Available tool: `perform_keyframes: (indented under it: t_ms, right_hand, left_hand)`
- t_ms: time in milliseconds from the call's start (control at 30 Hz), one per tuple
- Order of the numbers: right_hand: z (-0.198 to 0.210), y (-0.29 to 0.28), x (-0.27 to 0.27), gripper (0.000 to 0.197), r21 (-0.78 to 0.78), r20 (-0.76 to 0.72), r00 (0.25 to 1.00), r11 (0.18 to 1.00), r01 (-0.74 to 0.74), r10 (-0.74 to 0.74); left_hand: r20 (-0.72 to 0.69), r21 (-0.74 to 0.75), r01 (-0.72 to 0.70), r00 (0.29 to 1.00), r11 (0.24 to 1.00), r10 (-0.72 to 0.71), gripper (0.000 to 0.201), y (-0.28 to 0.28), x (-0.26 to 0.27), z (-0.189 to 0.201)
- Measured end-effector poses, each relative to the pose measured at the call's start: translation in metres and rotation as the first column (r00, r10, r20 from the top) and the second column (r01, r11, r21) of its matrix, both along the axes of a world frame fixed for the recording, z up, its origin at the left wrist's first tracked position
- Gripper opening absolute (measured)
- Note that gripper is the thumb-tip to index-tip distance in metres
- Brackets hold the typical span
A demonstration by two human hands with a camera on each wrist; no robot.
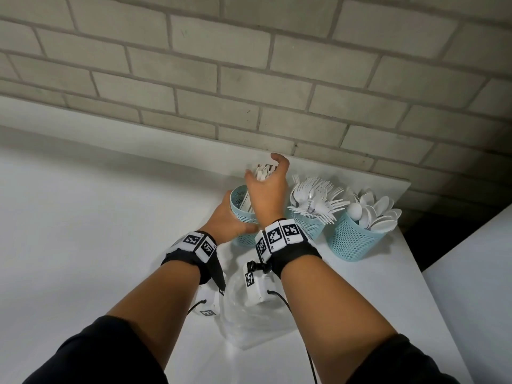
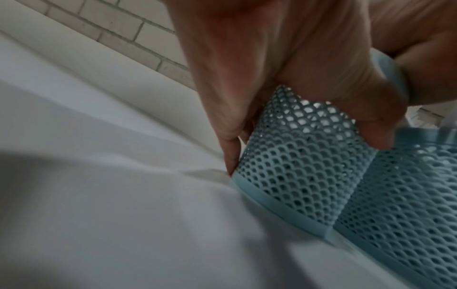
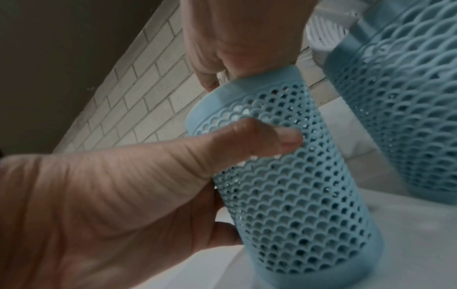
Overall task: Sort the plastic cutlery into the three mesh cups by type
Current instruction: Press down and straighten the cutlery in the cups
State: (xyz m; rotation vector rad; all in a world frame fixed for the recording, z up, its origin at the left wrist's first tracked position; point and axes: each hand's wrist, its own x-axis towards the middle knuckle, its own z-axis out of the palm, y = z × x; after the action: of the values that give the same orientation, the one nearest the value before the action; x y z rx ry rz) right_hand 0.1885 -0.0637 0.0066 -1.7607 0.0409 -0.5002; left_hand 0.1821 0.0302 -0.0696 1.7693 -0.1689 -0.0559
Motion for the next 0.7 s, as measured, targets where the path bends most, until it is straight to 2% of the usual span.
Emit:
perform_keyframes:
  t_ms: [67, 167, 267, 367, 433, 500, 567, 633, 700]
  right_hand:
    - [-0.001, 0.002, 0.002, 0.074, -0.055, -0.01, 1.0, 0.998, 0.005, -0.006]
    - [-0.002, 0.004, 0.006, 0.101, -0.101, -0.134, 0.987, 0.989, -0.105, 0.091]
    - [-0.006, 0.004, 0.011, 0.112, -0.15, -0.126, 0.992, 0.988, -0.037, 0.018]
    - [-0.006, 0.007, 0.01, 0.119, -0.182, -0.196, 0.974, 0.972, -0.146, 0.11]
    - [-0.003, 0.006, 0.011, 0.12, -0.205, -0.2, 0.978, 0.973, -0.106, 0.064]
    - [-0.003, 0.006, 0.012, 0.107, -0.35, -0.247, 0.967, 0.924, -0.156, 0.07]
    - [-0.004, 0.007, 0.011, 0.064, -0.485, -0.284, 0.949, 0.833, -0.267, 0.139]
    - [-0.003, 0.006, 0.007, 0.029, -0.445, -0.206, 0.959, 0.855, -0.267, 0.193]
    - [-0.002, 0.005, 0.004, 0.016, -0.311, -0.111, 0.973, 0.923, -0.225, 0.2]
  left_hand:
    - [-0.008, -0.012, -0.002, 1.0, 1.0, 0.002, 0.101, 0.0, 0.0, -0.001]
    - [-0.006, 0.012, 0.012, 1.0, 1.0, -0.012, 0.106, 0.001, 0.002, -0.002]
    - [0.004, 0.027, 0.018, 1.0, 0.999, -0.018, 0.104, 0.001, 0.004, -0.002]
    - [0.011, 0.033, 0.025, 1.0, 0.999, -0.025, 0.107, 0.001, 0.008, -0.005]
    - [0.009, 0.043, 0.016, 1.0, 0.999, -0.017, 0.104, 0.001, 0.009, -0.005]
    - [0.016, 0.035, 0.03, 0.999, 0.999, -0.03, 0.097, 0.0, 0.008, -0.005]
    - [0.017, 0.003, 0.056, 0.998, 0.998, -0.056, 0.093, 0.0, 0.01, -0.007]
    - [0.031, -0.02, 0.072, 0.997, 0.997, -0.072, 0.096, 0.001, 0.01, -0.007]
    - [0.024, -0.01, 0.064, 0.998, 0.998, -0.064, 0.103, 0.001, 0.01, -0.009]
